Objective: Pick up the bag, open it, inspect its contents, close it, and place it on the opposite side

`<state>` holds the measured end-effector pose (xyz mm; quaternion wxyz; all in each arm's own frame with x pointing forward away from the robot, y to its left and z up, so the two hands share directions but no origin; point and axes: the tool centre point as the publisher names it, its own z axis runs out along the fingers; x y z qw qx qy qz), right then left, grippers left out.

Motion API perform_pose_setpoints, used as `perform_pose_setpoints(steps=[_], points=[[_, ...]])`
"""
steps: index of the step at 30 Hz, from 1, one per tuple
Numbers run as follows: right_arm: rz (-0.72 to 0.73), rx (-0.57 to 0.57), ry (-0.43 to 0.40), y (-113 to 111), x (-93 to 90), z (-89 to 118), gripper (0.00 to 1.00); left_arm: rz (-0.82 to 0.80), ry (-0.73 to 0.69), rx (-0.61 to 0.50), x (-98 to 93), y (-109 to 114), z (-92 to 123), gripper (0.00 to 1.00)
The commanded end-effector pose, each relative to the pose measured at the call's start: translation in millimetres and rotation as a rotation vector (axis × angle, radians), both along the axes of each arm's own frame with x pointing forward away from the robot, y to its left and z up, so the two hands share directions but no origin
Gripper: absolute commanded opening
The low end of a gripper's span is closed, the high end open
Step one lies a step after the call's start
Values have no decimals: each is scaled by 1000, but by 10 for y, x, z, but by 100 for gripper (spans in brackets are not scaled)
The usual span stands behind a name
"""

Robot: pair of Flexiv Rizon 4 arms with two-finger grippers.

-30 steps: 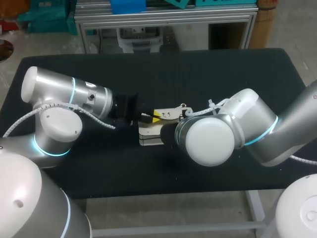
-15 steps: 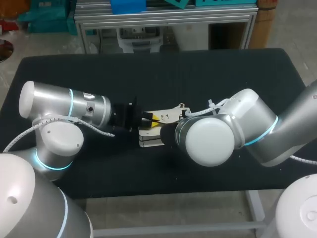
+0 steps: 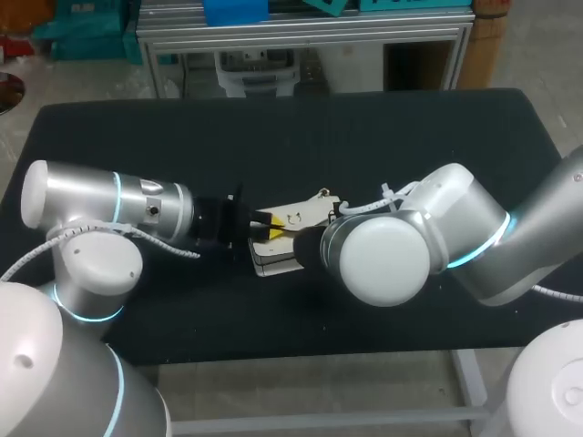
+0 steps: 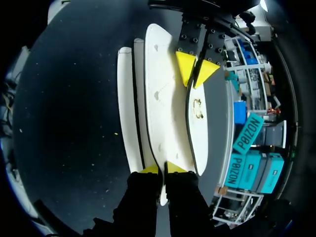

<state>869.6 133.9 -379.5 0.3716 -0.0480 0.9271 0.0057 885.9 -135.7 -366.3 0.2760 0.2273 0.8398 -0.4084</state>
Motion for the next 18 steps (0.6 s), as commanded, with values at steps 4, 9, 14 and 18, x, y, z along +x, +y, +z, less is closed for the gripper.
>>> perform_pose_setpoints(steps=[4, 9, 14, 18], points=[[13, 38, -331, -46, 4, -39, 0, -16, 25, 30, 61, -161, -112, 0], [13, 38, -331, -46, 4, -39, 0, -21, 33, 43, 104, -207, -118, 0], [13, 38, -331, -46, 4, -39, 0, -19, 29, 57, 128, -160, -99, 0], [13, 38, -331, -46, 4, -39, 0, -15, 27, 76, 157, -23, -90, 0]])
